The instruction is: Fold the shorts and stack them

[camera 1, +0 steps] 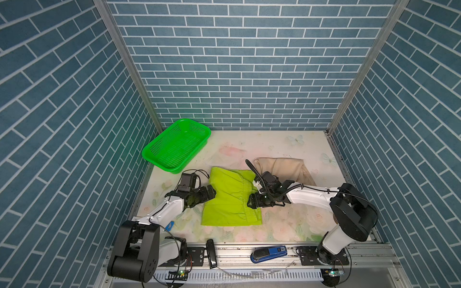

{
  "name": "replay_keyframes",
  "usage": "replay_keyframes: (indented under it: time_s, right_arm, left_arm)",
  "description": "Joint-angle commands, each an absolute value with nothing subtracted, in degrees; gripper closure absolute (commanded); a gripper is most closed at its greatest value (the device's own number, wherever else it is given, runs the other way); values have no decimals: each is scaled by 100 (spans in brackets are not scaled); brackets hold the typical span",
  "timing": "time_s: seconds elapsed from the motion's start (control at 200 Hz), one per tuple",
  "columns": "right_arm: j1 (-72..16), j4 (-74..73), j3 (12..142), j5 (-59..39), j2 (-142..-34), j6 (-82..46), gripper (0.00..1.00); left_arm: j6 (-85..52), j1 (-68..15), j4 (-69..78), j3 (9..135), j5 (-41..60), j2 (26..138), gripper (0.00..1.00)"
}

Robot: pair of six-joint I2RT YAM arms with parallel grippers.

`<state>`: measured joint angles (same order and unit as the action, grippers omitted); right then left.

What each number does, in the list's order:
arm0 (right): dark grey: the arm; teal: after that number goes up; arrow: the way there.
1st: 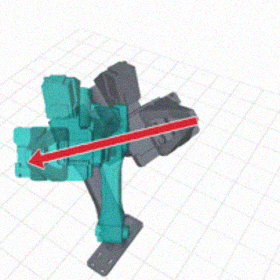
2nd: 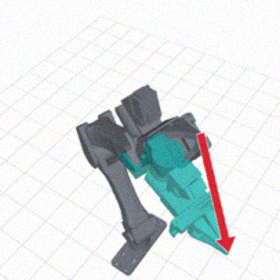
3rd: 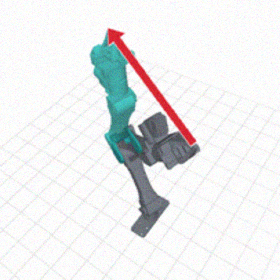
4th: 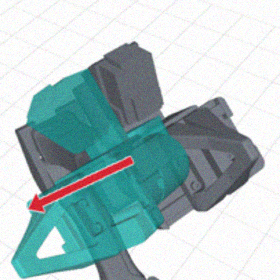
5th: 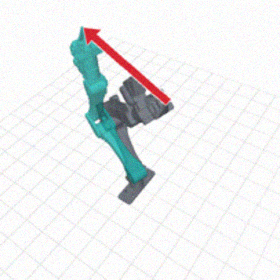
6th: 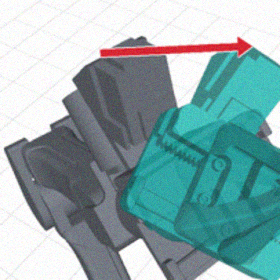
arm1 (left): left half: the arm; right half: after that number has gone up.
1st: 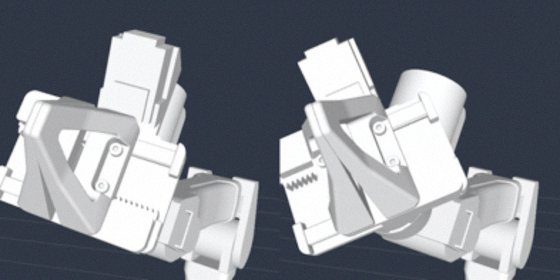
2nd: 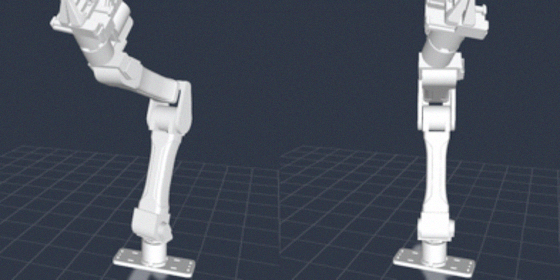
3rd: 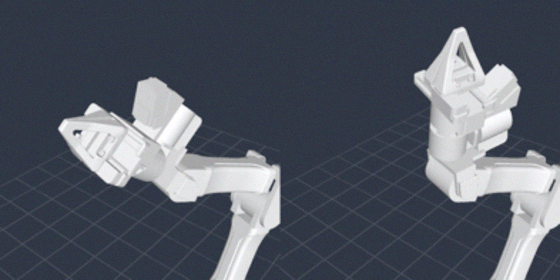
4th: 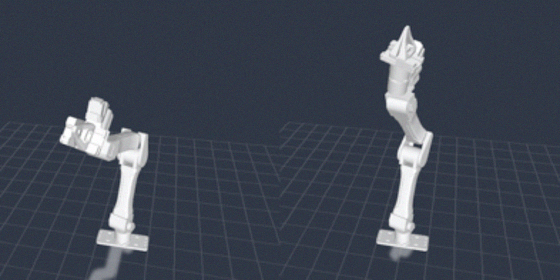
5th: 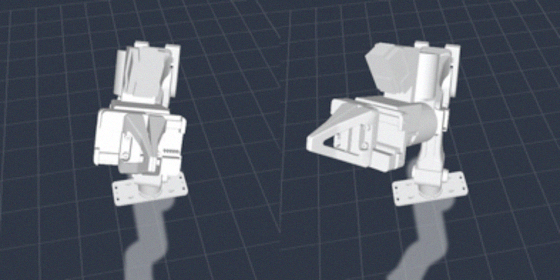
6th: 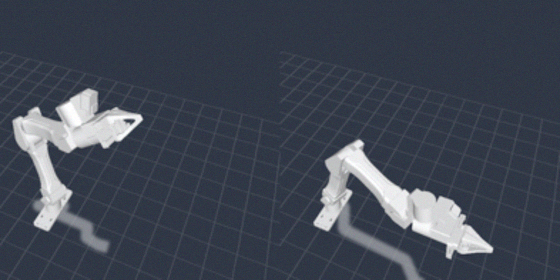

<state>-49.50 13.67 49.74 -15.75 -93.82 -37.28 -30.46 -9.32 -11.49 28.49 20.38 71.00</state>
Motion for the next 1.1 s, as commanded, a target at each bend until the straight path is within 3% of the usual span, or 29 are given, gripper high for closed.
replay_keyframes:
  time_s: [0.0,0.165,0.22,0.29,0.385,0.445,0.52,0.63,0.765,0.905,0.965,1.015,1.04,1.095]
  right_arm:
    - [-4975,1129,4830,-1528,-9574,-3868,20]
    - [-4974,619,4712,-1714,-9735,-3863,20]
    - [-4974,535,4700,-1730,-9780,-3867,22]
    - [-4974,479,4709,-1714,-9800,-3874,27]
    - [-4971,344,4726,-1705,-9800,-3900,44]
    - [-4975,184,4724,-1705,-9791,-3944,62]
    - [-4975,-149,4711,-1768,-9795,-4028,78]
    - [-4975,-507,4804,-1856,-9850,-4120,100]
    - [-4979,-667,4887,-1916,-9803,-4129,100]
    - [-4975,-400,4930,-1938,-9632,-4105,100]
    - [-4975,-198,4894,-1874,-9536,-4111,63]
    - [-4971,51,4859,-1727,-9442,-4138,43]
    - [-4966,164,4831,-1672,-9400,-4161,36]
    - [-4960,359,4736,-1442,-9254,-4241,30]
  left_arm:
    - [-3071,-905,-1082,2893,2184,7280,0]
    - [-3125,-905,-888,2815,2359,7519,3]
    - [-3146,-905,-783,2771,2452,7587,12]
    - [-3159,-914,-723,2751,2539,7676,31]
    - [-3144,-914,-768,2784,2566,7772,55]
    - [-3142,-922,-817,2801,2594,7782,69]
    - [-3159,-939,-835,2804,2610,7728,77]
    - [-3172,-967,-920,2804,2610,7604,79]
    - [-3114,-967,-1101,2797,2546,7432,87]
    - [-3007,-967,-1312,2812,2399,7365,87]
    - [-3006,-967,-1303,2796,2366,7377,85]
    - [-3028,-967,-1305,2782,2314,7413,81]
    - [-3032,-962,-1311,2781,2283,7433,79]
    - [-3032,-967,-1318,2791,2261,7477,75]
